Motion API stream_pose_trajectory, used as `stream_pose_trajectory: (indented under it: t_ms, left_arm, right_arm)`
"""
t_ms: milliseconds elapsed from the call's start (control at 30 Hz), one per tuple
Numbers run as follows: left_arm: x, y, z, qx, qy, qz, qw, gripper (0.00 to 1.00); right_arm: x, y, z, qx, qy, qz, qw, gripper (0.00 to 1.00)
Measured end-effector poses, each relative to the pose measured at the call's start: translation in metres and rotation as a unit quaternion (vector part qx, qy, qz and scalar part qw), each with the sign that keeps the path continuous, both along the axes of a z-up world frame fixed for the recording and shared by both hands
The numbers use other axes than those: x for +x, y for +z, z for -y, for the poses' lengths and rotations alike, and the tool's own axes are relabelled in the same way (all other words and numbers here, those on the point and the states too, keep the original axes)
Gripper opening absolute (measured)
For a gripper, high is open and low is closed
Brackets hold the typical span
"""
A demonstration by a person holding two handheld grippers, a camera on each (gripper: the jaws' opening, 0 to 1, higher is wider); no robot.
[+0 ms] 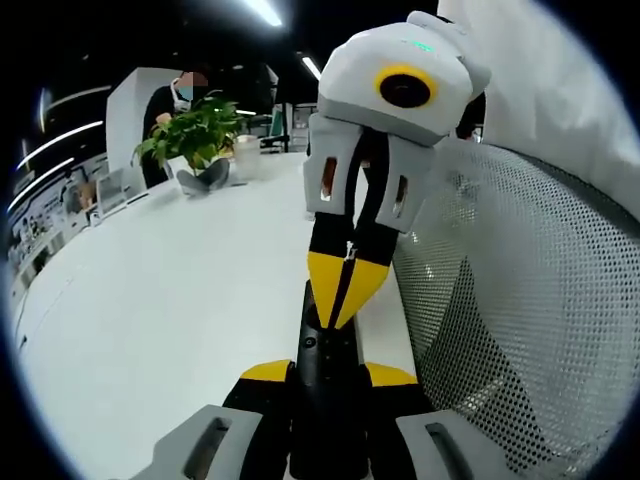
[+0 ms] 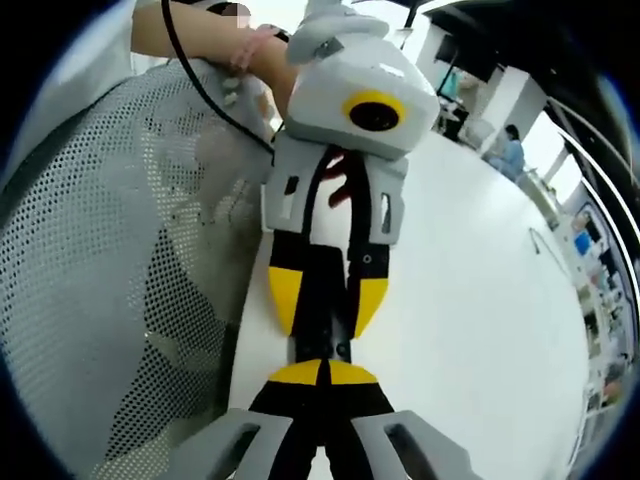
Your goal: Press the specified remote control buttons in sequence, fully releasing each button before pressing the next.
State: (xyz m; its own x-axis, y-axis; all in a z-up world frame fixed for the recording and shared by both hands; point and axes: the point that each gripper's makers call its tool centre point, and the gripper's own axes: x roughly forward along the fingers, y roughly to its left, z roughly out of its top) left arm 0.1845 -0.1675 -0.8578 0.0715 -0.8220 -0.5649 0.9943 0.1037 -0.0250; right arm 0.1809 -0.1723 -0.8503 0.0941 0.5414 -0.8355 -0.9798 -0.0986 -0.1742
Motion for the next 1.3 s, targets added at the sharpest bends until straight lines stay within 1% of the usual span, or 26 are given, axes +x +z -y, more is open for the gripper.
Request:
stream_pose_trajectory:
  t_ms: [200,300,333,367,400,500,533,600,633,700,767,800,933,1033,1133,1267,1300]
  left_arm:
    - [0.0,0.0,0.0,-0.001,0.001,-0.001,1.0,0.26]
    - [0.001,0.0,0.0,-0.001,0.001,-0.002,1.0,0.26]
    - [0.001,0.0,0.0,-0.001,0.001,-0.002,1.0,0.26]
    - [0.001,0.0,0.0,-0.002,0.002,-0.002,1.0,0.26]
    - [0.001,0.0,0.0,-0.002,0.003,-0.003,1.0,0.26]
    - [0.001,0.0,0.0,-0.003,0.004,-0.003,1.0,0.26]
    - [0.001,0.0,0.0,-0.003,0.004,-0.003,1.0,0.26]
    - [0.001,0.0,0.0,-0.004,0.004,-0.003,1.0,0.26]
    - [0.001,0.0,0.0,-0.003,0.003,-0.002,1.0,0.26]
    - [0.001,0.0,0.0,-0.005,0.003,-0.004,1.0,0.26]
    - [0.001,0.0,0.0,-0.007,0.005,-0.006,0.9999,0.26]
    - [0.001,0.0,0.0,-0.007,0.005,-0.006,0.9999,0.26]
    - [0.001,0.0,0.0,-0.012,0.009,-0.012,0.9998,0.26]
    - [0.001,0.0,0.0,-0.013,0.01,-0.013,0.9998,0.26]
    - [0.001,0.0,0.001,-0.014,0.011,-0.014,0.9998,0.26]
    - [0.001,0.0,0.0,-0.016,0.013,-0.016,0.9997,0.26]
    - [0.001,0.0,0.0,-0.015,0.013,-0.017,0.9997,0.26]
  right_arm:
    - [0.001,-0.002,0.0,-0.011,-0.011,-0.012,0.9998,0.0]
    - [0.003,-0.003,0.0,-0.024,-0.015,-0.038,0.9989,0.0]
    - [0.002,-0.003,0.001,-0.028,-0.031,-0.06,0.9973,0.0]
    - [0.005,-0.003,0.0,-0.027,-0.026,-0.056,0.9977,0.0]
    - [0.005,-0.003,0.001,-0.026,-0.027,-0.061,0.9974,0.0]
    - [0.002,-0.003,0.002,-0.022,-0.021,-0.057,0.9979,0.0]
    - [0.003,-0.003,0.002,-0.019,-0.022,-0.06,0.9978,0.0]
    - [0.003,-0.002,0.001,-0.007,-0.045,-0.087,0.9952,0.0]
    - [0.003,-0.002,0.001,-0.002,-0.049,-0.095,0.9943,0.0]
    - [0.004,-0.001,0.002,0.007,-0.042,-0.099,0.9942,0.0]
    - [0.004,-0.001,0.003,0.013,-0.051,-0.106,0.993,0.0]
    - [0.004,-0.001,0.004,0.012,-0.056,-0.107,0.9926,0.0]
    - [0.005,-0.002,0.011,-0.002,-0.053,-0.089,0.9946,0.0]
    - [0.005,-0.002,0.011,-0.003,-0.049,-0.085,0.9951,0.0]
    - [0.004,-0.002,0.011,-0.016,-0.043,-0.079,0.9958,0.0]
    - [0.004,-0.004,0.01,-0.049,-0.028,-0.063,0.9964,0.0]
    - [0.004,-0.004,0.01,-0.06,-0.033,-0.064,0.9956,0.0]
